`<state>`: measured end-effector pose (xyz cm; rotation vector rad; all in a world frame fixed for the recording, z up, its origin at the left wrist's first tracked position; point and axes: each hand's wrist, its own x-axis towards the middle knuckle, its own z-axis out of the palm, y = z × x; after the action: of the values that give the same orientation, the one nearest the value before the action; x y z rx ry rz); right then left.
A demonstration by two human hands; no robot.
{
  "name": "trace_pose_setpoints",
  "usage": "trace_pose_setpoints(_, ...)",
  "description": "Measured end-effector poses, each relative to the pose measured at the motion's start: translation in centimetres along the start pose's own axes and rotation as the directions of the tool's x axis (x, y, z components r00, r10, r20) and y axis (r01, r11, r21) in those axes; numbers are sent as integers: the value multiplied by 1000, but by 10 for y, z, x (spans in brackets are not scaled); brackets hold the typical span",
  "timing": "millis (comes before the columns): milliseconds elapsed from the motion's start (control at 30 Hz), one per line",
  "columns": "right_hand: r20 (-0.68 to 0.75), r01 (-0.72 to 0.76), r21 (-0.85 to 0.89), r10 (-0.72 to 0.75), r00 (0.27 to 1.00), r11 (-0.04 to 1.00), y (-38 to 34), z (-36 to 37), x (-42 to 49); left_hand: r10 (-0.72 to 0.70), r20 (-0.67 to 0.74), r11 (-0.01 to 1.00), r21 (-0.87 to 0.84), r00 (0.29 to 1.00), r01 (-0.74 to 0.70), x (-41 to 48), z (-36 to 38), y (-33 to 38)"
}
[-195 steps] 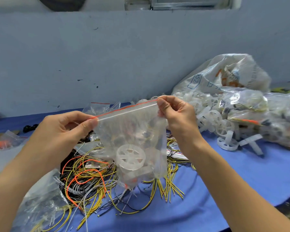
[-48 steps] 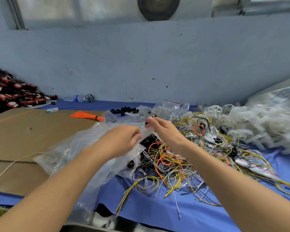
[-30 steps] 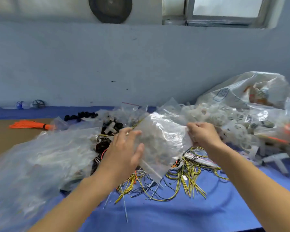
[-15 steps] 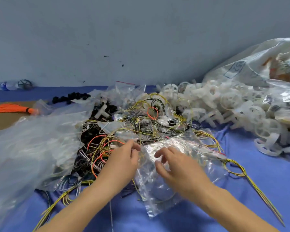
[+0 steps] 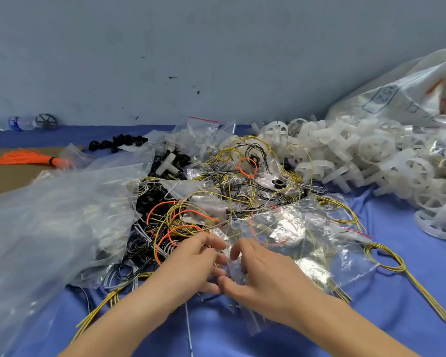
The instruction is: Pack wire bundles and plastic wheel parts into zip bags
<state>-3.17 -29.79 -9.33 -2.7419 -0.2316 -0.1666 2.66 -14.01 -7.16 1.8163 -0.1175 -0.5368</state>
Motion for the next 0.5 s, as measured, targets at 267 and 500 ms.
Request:
trace_pose_setpoints(267, 57, -136, 303, 125, 991, 943, 18, -6, 1, 51, 42, 998, -29, 998, -50, 1, 7, -8)
trace_pose_setpoints(500, 182, -158, 500, 74, 980, 851, 32, -10, 3, 100, 45, 994, 29, 994, -102, -2, 9, -7)
